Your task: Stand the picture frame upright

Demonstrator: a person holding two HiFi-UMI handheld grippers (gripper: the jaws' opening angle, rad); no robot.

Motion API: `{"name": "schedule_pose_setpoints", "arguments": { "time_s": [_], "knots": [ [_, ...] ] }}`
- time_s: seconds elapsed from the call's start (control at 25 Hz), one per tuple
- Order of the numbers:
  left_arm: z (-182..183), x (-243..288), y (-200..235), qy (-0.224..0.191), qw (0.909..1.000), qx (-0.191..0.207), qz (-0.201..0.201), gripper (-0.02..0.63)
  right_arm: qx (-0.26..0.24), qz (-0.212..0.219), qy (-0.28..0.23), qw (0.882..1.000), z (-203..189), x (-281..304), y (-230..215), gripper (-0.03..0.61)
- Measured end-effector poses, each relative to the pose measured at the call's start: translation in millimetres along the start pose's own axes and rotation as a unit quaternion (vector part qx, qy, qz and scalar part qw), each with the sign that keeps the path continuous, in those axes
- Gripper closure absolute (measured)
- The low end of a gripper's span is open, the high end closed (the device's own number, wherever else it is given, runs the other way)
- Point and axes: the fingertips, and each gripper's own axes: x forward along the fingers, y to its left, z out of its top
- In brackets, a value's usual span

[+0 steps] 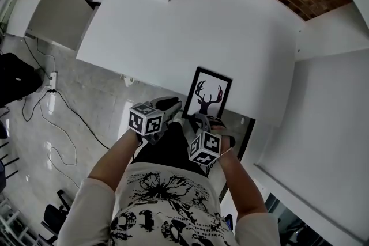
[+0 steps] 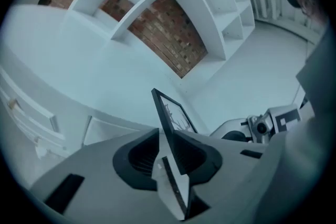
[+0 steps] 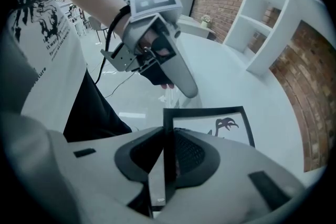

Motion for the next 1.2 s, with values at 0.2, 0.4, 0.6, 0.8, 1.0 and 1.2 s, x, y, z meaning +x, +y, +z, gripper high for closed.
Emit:
{"name": "schedule_pose_setpoints", "arguments": {
  "time_s": [0.2,0.4,0.6,0.8,1.0,1.2],
  "knots": [
    [-4,16,0,0.021,0.995,-0.088,-0.042,0.37,-0.01,-0.011,0.01,1.0,-3,-1,2,0.511],
    [-11,36,-6,0.045,0.9801,-0.171,-0.091,0.36,-0.024,-0.021,0.017,0.999,-3,0,4,0.515],
    [-7,44,-3,0.045,0.9756,-0.193,-0.095,0.404,-0.019,-0.021,0.011,1.0,-1,0,5,0.515],
    [-10,47,-2,0.054,0.9712,-0.21,-0.099,0.454,-0.019,-0.02,0.007,1.0,-1,-1,5,0.515],
    [-14,53,-12,0.075,0.9679,-0.222,-0.091,0.52,-0.021,-0.019,0.008,1.0,-1,1,6,0.515],
    [-14,53,-12,0.083,0.9648,-0.233,-0.09,0.522,-0.018,-0.026,-0.008,0.999,1,-4,3,0.517]
  ]
}}
